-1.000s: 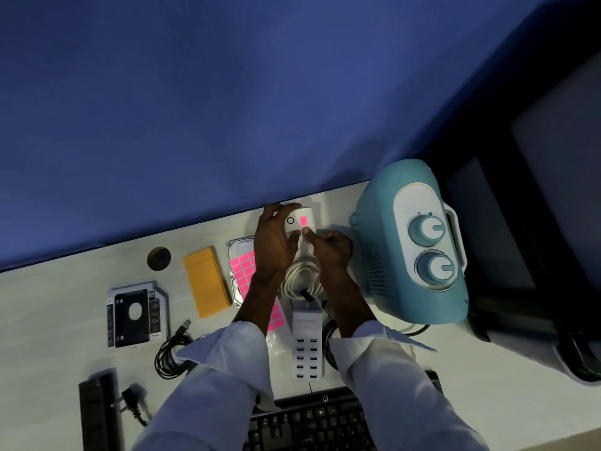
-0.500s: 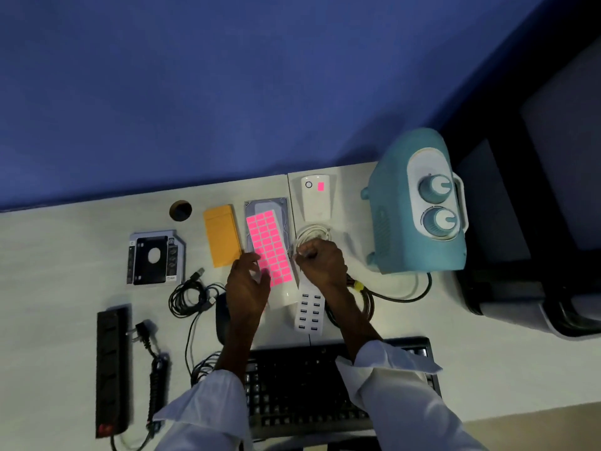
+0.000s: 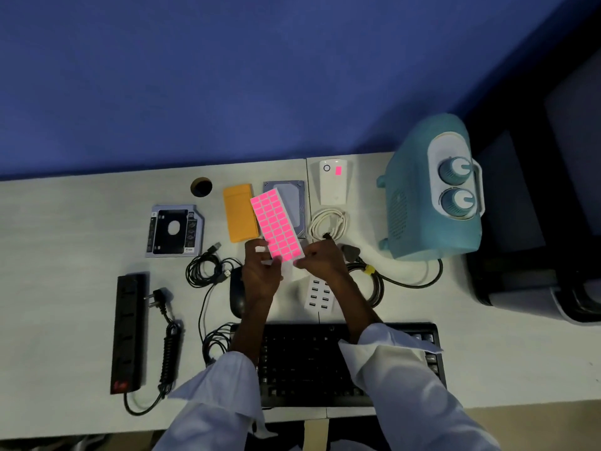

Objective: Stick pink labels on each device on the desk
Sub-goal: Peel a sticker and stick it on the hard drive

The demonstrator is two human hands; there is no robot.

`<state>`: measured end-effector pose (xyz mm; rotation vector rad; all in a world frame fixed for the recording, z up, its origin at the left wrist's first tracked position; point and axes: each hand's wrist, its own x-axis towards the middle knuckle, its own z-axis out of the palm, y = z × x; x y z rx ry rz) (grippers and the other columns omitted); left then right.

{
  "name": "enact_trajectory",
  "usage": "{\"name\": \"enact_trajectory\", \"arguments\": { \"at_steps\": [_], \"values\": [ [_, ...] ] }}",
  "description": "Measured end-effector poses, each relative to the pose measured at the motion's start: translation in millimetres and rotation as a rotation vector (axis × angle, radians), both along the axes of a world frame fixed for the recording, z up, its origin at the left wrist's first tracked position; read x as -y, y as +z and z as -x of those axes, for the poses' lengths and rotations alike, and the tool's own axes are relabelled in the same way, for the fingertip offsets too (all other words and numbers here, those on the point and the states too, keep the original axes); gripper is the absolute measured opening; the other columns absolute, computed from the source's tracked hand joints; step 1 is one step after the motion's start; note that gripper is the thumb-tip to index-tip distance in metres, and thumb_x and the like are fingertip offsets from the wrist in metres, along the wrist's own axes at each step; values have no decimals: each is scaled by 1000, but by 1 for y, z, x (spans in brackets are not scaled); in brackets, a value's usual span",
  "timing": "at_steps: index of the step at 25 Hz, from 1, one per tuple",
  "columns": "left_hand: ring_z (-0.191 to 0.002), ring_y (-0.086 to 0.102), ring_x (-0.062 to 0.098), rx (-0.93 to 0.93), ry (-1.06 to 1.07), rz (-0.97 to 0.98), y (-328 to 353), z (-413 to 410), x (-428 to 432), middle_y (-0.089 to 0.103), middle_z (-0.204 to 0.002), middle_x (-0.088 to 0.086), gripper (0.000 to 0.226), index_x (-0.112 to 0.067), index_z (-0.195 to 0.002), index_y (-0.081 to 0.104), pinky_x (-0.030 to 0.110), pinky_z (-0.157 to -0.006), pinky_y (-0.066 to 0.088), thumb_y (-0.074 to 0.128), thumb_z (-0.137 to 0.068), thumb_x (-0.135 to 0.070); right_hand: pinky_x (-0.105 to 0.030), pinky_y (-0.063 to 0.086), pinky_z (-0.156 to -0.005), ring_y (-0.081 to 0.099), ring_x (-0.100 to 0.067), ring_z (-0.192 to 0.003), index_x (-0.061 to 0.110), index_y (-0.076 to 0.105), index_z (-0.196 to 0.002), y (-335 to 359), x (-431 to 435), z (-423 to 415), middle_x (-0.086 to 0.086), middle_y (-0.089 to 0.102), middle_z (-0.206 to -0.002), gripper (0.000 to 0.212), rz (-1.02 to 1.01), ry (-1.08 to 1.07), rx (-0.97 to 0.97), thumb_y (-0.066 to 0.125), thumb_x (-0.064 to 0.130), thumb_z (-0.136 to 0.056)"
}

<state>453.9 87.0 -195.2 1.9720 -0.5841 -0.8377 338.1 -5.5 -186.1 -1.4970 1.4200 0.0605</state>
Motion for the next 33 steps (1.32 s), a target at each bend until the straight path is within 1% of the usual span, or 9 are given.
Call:
{"name": "enact_trajectory", "arguments": {
  "at_steps": [3, 7, 11, 17, 22, 25, 27, 30, 33],
  "values": [
    [-74, 65, 20, 11, -21, 44, 9, -5, -4, 65, -107, 8, 25, -10, -112, 57, 27, -48, 55, 60, -90, 3, -29, 51, -63, 61, -15, -71, -2, 75, -91, 1, -7, 10, -15, 72, -86, 25, -103, -170, 177, 83, 12, -72],
    [-64, 59, 14, -2, -69, 55, 12, -4, -9, 73, -104, 2, 33, -29, -111, 69, 27, -58, 50, 62, -89, -5, -21, 46, -57, 62, -14, -74, 7, 77, -97, 6, -13, 10, -5, 71, -86, 21, -178, -266, 302, 80, 12, -77],
    [-83, 64, 3, -136, -77, 79, 17, 1, -9, 73, -114, -1, 34, -20, -112, 74, 16, -73, 49, 69, -85, 1, -16, 49, -59, 65, -12, -77, 8, 77, -101, 8, -14, 11, -5, 73, -88, 21, -202, -328, 374, 78, 11, -79],
    [-106, 65, 13, -300, -111, 110, 21, 0, -4, 70, -121, 6, 40, -11, -119, 70, 13, -81, 51, 72, -82, 5, -18, 48, -63, 62, -8, -73, 6, 77, -100, 8, -18, 11, -10, 74, -87, 19, -200, -318, 415, 76, 15, -83],
    [-105, 67, 16, -394, -120, 135, 20, -4, -5, 72, -117, 5, 37, -15, -115, 72, 20, -85, 53, 73, -82, 1, -12, 36, -43, 48, 2, -49, 7, 76, -99, 7, -18, 16, 5, 59, -63, 18, -210, -276, 402, 74, 19, -85],
    [-105, 67, 14, -384, -119, 138, 19, -7, -4, 73, -115, 1, 32, -16, -114, 74, 21, -84, 53, 74, -84, -5, -14, 48, -61, 59, -2, -64, 6, 75, -95, 6, -18, 11, 3, 66, -72, 14, -140, -276, 436, 75, 15, -84],
    [-108, 67, 13, -352, -104, 138, 18, -8, -3, 74, -114, -2, 28, -16, -112, 75, 21, -85, 53, 75, -84, -9, -27, 52, -74, 64, -14, -74, 8, 72, -90, 4, -18, 6, -2, 70, -81, 16, -16, -265, 397, 79, 18, -80],
    [-111, 66, 12, -297, -111, 121, 14, -11, -4, 74, -113, -6, 24, -20, -108, 77, 22, -89, 52, 75, -84, -13, -29, 56, -76, 68, -19, -77, 13, 70, -91, 4, -18, 0, -1, 73, -87, 21, 98, -250, 332, 81, 25, -78],
    [-112, 66, 13, -298, -123, 112, 12, -13, -5, 74, -113, -6, 26, -22, -108, 77, 26, -93, 52, 76, -84, -12, -38, 59, -83, 70, -23, -80, 14, 70, -89, 2, -16, -1, 0, 72, -85, 12, 95, -277, 360, 78, 16, -80]
  ]
}}
